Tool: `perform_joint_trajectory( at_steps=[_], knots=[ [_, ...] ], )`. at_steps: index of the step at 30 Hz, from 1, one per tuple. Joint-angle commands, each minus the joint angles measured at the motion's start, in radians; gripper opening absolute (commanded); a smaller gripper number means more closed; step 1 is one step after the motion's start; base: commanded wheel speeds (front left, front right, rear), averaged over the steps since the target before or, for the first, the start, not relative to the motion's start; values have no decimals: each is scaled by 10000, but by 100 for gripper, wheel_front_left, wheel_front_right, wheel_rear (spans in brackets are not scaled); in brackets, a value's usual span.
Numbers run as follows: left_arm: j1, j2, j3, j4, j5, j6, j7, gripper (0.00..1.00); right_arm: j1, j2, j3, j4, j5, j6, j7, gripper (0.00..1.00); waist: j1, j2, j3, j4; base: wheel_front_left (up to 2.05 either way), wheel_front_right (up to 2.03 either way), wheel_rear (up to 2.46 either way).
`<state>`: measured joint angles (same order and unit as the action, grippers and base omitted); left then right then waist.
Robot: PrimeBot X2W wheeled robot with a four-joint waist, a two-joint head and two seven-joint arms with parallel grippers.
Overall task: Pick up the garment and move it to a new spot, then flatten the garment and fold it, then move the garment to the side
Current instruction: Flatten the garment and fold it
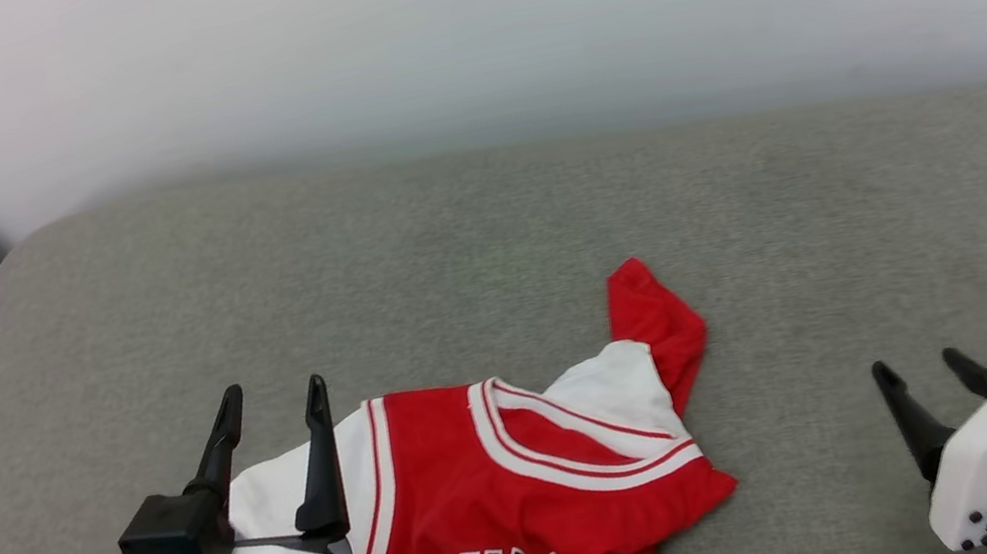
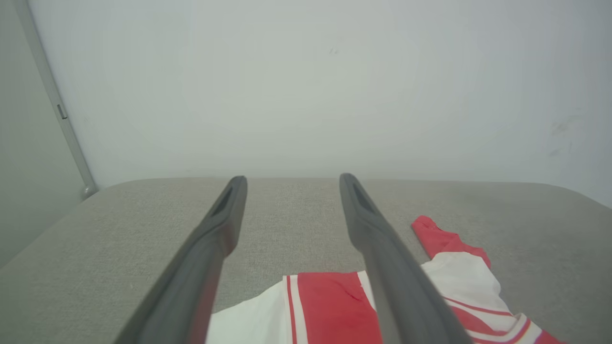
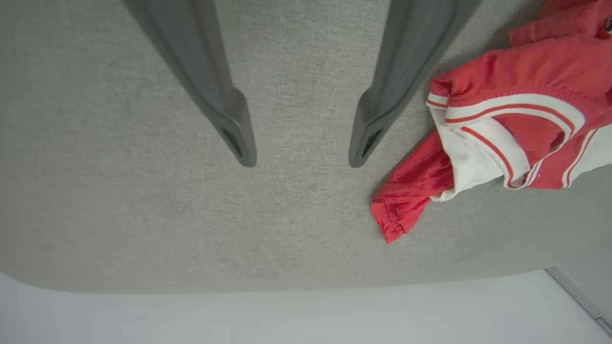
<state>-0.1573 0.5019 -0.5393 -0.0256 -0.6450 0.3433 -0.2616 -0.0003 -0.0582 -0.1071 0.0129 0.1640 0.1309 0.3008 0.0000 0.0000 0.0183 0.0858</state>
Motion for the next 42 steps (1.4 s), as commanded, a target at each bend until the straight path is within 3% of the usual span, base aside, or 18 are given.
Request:
perform_joint_trajectory(
  at_steps=[1, 7, 12, 23, 25, 26, 35, 42],
  knots=[
    [-133, -73, 32, -67, 146, -7, -40, 100, -264, -153, 210, 93, 292, -3, 401, 100, 0, 0, 235, 384, 0, 0, 0],
    [-373, -517, 120, -185, 543, -234, -34, 100, -1017, -983, 1563, 508, 1492, -3, 3440, 100, 0, 0, 702, 1180, 0, 0, 0],
    [-556, -823, 195, -105, 810, -524, -35, 100, -1614, -1290, 2579, 671, 2236, -3, 5150, 100, 0, 0, 1157, 1636, 0, 0, 0],
    [-800, -1337, 543, 234, 1288, -1138, -36, 100, -2067, -1172, 3711, 2509, 2711, -9, 5945, 100, 0, 0, 1794, 1677, 0, 0, 0],
    [-798, -1391, 614, 314, 1345, -1220, -36, 100, -2040, -1116, 3914, 2854, 2808, -9, 6034, 39, 0, 0, 1799, 1617, 0, 0, 0],
    [-786, -1423, 644, 351, 1361, -1252, -36, 100, -2044, -1071, 3975, 2918, 2932, -9, 5957, 0, 0, 0, 1787, 1579, 0, 0, 0],
    [-373, -1268, 861, 542, 1482, -1292, -37, 100, -2976, -1711, 4027, 1140, 2753, -5, 4265, 0, 0, 0, 1302, 772, 0, 0, 0],
    [-72, -1113, 860, 483, 1413, -1200, 93, 100, -1834, -1954, 2197, -516, 1957, -5, 4269, 0, 0, 0, 907, -65, 0, 0, 0]
  ],
)
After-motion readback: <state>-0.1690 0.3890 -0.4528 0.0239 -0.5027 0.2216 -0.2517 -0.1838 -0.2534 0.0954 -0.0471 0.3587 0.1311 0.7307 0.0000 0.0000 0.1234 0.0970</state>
